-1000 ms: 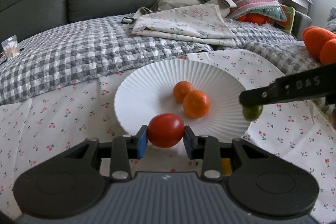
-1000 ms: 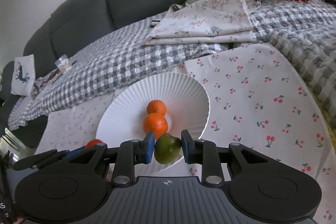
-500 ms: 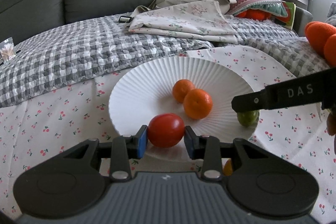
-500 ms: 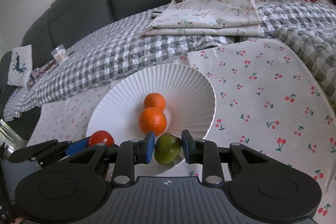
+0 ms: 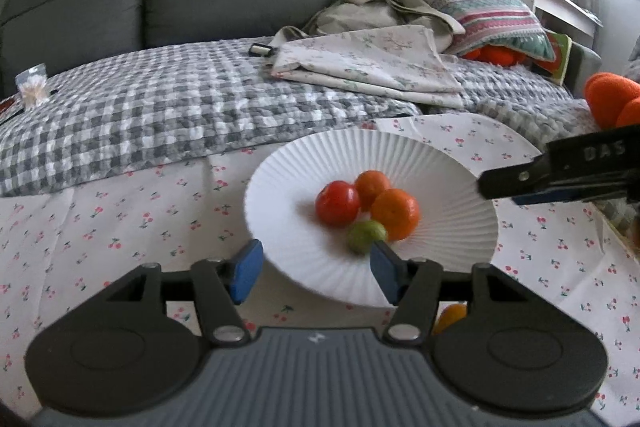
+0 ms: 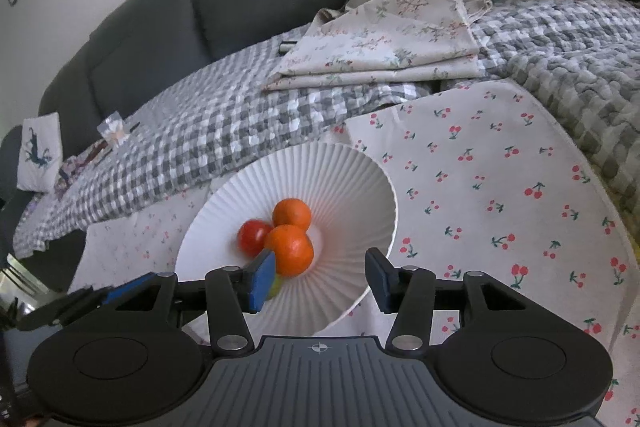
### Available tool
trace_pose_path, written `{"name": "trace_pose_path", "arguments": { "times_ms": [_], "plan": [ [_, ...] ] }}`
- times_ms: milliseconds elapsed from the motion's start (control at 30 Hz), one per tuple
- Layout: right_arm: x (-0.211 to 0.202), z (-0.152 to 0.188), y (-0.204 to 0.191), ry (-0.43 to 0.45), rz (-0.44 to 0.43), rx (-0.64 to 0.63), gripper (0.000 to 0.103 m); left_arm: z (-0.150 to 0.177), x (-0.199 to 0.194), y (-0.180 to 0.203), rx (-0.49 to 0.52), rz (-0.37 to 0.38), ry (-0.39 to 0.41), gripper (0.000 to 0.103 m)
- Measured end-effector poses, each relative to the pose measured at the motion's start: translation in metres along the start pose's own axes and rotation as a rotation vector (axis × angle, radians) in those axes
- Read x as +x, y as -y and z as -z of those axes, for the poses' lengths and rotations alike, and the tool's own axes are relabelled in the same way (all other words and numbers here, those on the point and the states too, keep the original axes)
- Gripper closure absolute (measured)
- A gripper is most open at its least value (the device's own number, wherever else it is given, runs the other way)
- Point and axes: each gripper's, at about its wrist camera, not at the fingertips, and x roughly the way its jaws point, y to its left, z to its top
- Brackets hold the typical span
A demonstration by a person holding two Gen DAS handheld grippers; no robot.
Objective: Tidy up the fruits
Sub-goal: 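Carry the tomato and lime into the white bowl and open both tools, then withdraw both tools from the bowl toward the remaining fruits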
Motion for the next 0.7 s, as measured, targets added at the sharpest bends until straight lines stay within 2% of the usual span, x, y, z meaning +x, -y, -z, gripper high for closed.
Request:
{"name": "trace_pose_path", "arguments": {
  "times_ms": [267,633,700],
  "plan": [
    [-0.012,-0.001,0.001,0.005,-0.006,0.014,0.051,0.003,-0.016,-0.013,-0.043,-0.001,0.0,0.044],
    [-0.039,0.013,-0.02,-0.015,-0.07,-0.054,0.035,0.02,-0.041,-0.02,-0.077,0.011,-0.039,0.039],
    [-0.042,0.017,-0.024,-0.026,-0.072,-0.072,0.034,0.024,-0.045,-0.023,-0.081,0.014,-0.05,0.038]
  ]
}}
